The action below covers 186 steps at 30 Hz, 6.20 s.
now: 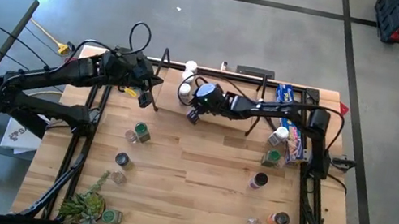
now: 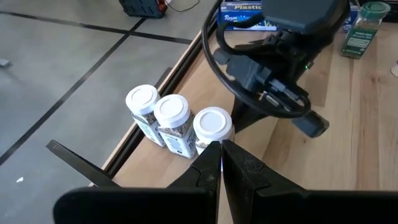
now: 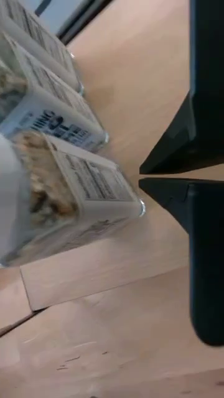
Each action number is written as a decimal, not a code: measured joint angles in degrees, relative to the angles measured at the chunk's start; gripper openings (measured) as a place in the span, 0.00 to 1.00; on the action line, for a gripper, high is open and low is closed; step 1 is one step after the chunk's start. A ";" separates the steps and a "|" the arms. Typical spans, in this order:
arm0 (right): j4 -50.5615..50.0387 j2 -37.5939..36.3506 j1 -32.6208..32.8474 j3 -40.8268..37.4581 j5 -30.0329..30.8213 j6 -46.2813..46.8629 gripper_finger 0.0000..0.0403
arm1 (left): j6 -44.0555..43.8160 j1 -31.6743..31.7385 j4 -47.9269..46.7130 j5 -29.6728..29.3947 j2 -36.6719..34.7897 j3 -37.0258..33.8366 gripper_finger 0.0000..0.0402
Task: Shelf spices
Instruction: Put the bottom white seasoning bottle on the shelf aligned with the other white seasoning bottle, then put the white seasoning bottle on the shelf
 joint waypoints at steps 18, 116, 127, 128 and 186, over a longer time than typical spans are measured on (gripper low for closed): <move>2.99 0.01 0.07 0.02 -2.41 -0.01 0.02 | 0.07 0.00 0.09 -0.03 0.00 0.00 0.03; -63.74 -49.03 -10.75 -30.58 -1.44 -0.37 0.76 | -6.88 -22.84 -6.76 -17.85 -0.87 0.02 0.03; -61.53 -49.00 -11.51 -31.05 -3.82 -0.74 0.48 | -6.47 -22.84 -6.75 -17.83 -0.87 0.02 0.03; -62.93 -48.93 -11.22 -30.24 -3.81 -0.11 0.48 | -6.45 -22.84 -6.75 -17.82 -0.87 0.02 0.03; -66.21 14.74 -2.29 54.84 -22.22 -35.66 0.48 | -6.38 -22.84 -6.40 -17.34 -0.86 0.02 0.03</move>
